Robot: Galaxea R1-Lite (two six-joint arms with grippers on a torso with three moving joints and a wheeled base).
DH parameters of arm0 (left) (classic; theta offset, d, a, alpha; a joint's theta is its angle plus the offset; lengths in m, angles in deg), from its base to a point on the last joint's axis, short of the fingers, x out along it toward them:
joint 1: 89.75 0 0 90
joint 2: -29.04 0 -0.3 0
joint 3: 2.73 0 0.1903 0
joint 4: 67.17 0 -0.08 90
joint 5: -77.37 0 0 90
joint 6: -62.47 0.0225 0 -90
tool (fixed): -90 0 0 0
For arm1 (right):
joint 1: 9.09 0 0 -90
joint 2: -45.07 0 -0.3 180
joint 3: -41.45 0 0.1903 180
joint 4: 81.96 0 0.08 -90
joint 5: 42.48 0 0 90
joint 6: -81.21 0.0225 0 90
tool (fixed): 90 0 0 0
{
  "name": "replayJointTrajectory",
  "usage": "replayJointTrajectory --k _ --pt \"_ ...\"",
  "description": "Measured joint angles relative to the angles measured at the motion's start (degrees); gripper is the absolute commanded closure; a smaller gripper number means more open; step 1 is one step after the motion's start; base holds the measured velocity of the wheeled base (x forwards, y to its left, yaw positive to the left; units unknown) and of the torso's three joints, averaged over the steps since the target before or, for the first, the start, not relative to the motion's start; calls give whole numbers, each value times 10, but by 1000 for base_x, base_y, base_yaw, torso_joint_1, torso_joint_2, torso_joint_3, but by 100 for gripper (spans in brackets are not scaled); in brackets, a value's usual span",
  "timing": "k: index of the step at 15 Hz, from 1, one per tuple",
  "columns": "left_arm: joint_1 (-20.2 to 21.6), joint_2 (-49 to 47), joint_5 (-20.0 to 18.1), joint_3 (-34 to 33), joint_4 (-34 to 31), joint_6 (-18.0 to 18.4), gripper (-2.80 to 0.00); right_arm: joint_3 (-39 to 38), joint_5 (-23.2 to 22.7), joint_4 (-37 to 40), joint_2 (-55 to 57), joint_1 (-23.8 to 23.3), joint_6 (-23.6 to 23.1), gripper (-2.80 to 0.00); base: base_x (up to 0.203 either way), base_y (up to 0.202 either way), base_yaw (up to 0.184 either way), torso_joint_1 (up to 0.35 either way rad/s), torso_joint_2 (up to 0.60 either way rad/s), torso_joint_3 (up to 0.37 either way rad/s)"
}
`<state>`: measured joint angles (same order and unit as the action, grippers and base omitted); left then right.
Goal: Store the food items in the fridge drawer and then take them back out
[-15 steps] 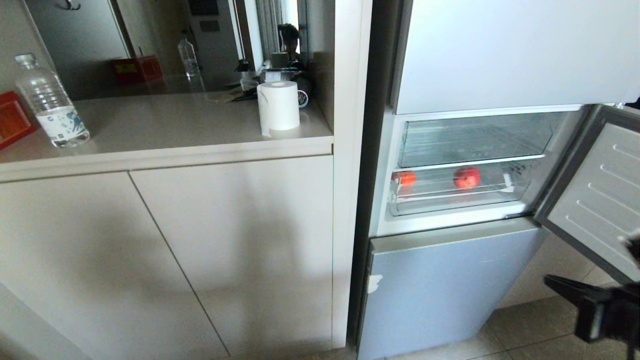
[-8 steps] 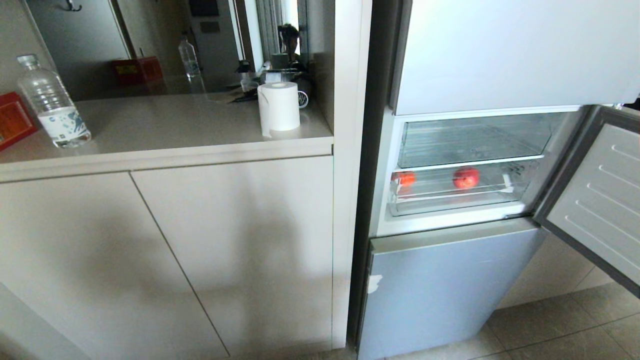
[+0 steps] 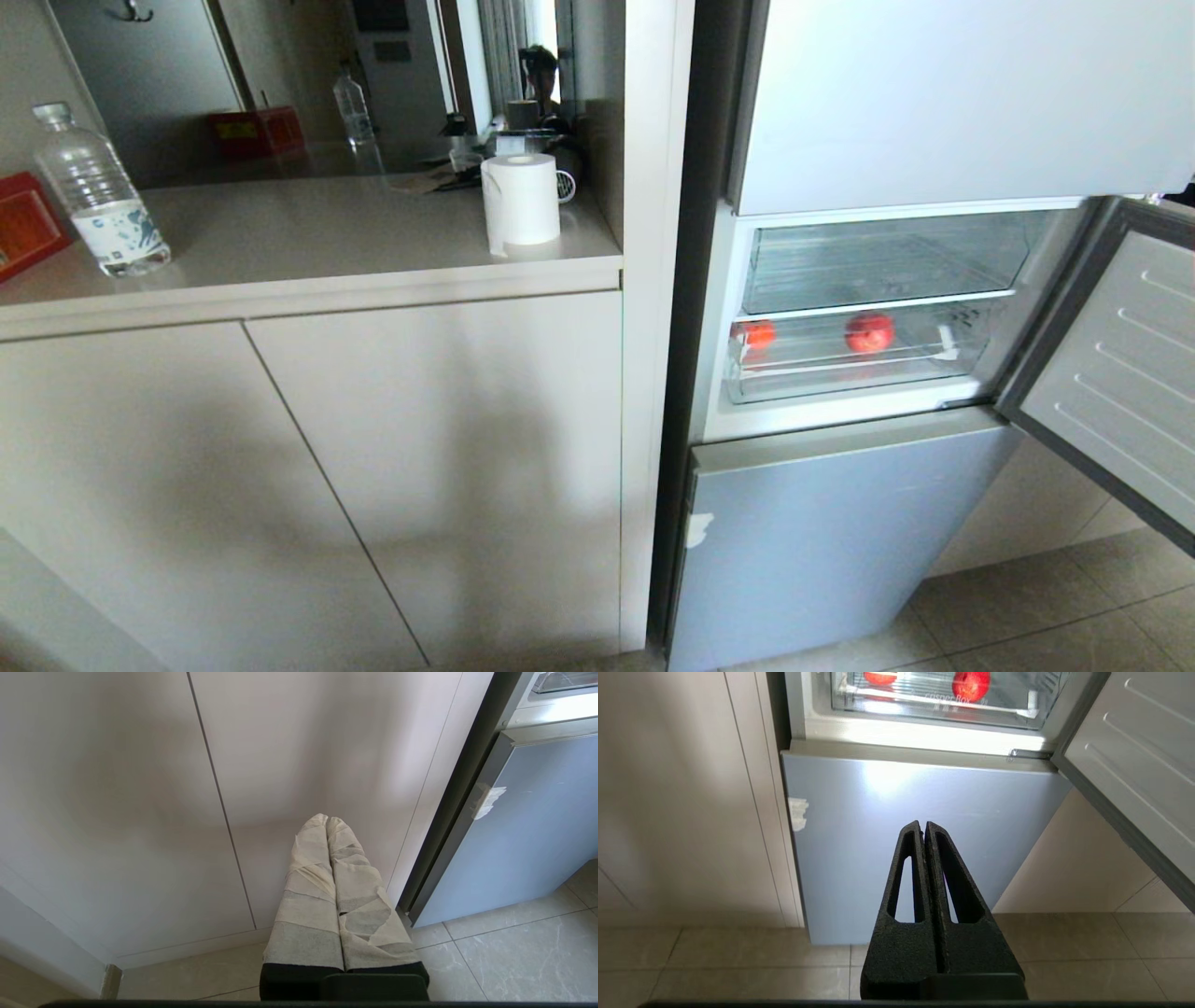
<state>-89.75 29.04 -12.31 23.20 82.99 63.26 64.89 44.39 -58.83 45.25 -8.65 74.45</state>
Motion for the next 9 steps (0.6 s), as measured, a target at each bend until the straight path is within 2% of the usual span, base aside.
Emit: replayJointTrajectory --k 5,7,9 --pt "0 0 0 0 0 0 0 -1 7 1 -3 0 25 0 0 0 0 0 0 0" --pt "0 0 0 0 0 0 0 -1 7 2 -3 0 26 0 -2 4 -102 2 2 7" --pt "0 0 0 0 0 0 0 -1 7 2 -3 0 25 0 -1 5 -175 -4 -4 4"
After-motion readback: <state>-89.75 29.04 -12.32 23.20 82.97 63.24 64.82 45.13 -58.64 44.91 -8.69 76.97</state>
